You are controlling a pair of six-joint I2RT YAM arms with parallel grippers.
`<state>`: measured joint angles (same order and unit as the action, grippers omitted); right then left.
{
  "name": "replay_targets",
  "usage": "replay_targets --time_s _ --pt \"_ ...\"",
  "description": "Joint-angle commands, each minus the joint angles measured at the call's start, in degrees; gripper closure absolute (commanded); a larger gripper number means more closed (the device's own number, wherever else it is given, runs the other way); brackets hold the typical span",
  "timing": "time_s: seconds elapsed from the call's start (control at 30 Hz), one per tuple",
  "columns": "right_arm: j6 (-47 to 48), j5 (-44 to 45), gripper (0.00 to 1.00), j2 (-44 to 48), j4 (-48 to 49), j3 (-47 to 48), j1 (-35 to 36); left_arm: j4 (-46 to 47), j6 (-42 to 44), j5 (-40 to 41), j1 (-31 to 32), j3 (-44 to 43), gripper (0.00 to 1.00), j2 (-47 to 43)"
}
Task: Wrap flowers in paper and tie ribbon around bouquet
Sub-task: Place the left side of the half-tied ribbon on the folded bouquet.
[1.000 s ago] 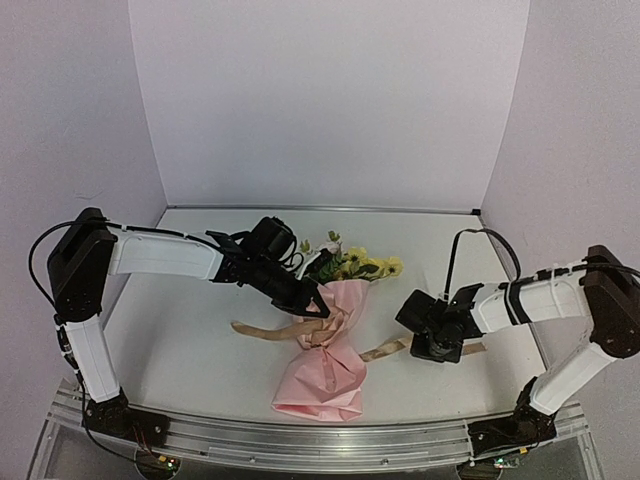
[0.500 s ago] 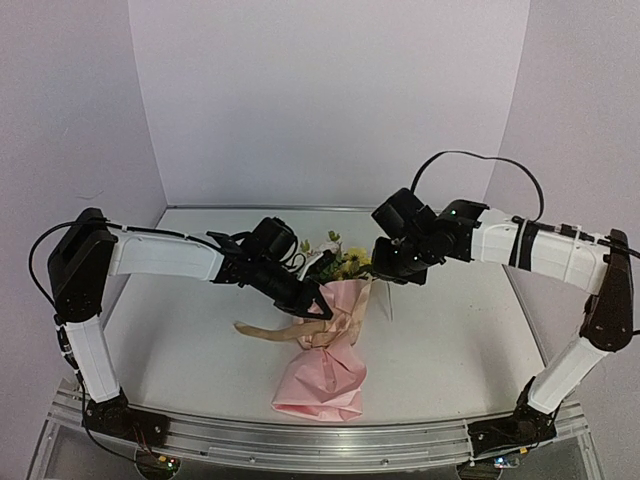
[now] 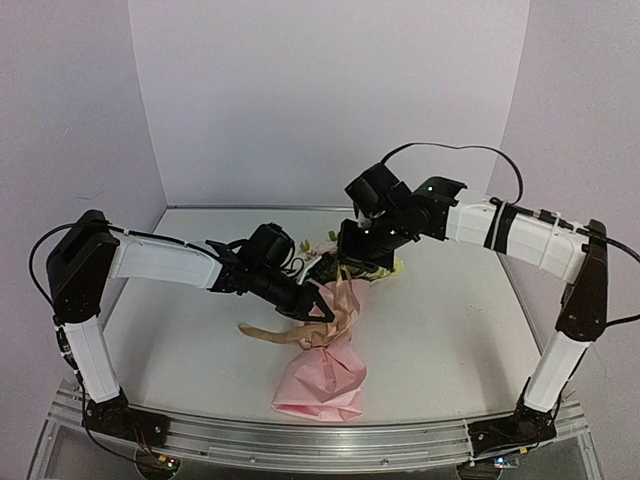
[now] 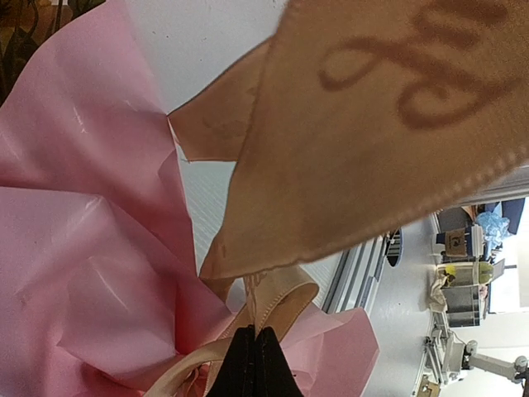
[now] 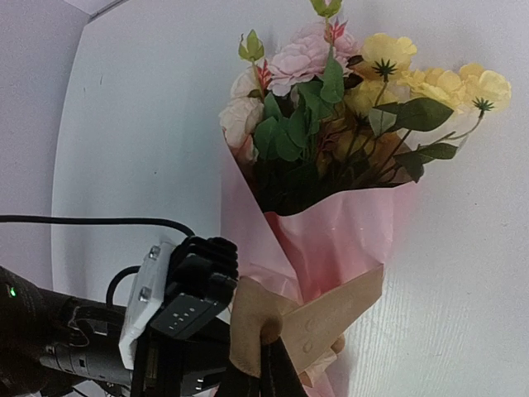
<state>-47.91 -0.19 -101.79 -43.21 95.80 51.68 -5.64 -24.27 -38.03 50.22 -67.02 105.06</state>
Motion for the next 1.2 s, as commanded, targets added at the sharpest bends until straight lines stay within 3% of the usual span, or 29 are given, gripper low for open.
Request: replay_targets --time_s 0.0,0.17,0.4,0.8,1.17 --pt "0.08 -2.8 1.0 -3.34 -0.47 5.4 0.8 4.7 -1.7 -1.08 0.23 0.54 1.0 -2.71" --pt "-0.86 -3.19 1.0 -3.65 -0.47 5.09 2.24 5.35 -6.23 1.78 0.16 0.17 0.99 -1.44" --pt "-1.29 -2.57 1.0 -2.41 -0.3 2.78 3.72 9.94 -10.87 0.81 0.22 2.35 0.91 -1.41" --pt "-0.07 -0.58 1.0 -1.71 -0.58 -0.03 4.59 10.85 -12.03 1.75 0.18 5.5 0.83 -3.95" --pt "1.82 0.93 1.0 -1.91 -3.1 -0.32 5.78 10.47 -12.23 1.77 0.15 6.45 0.82 -5.41"
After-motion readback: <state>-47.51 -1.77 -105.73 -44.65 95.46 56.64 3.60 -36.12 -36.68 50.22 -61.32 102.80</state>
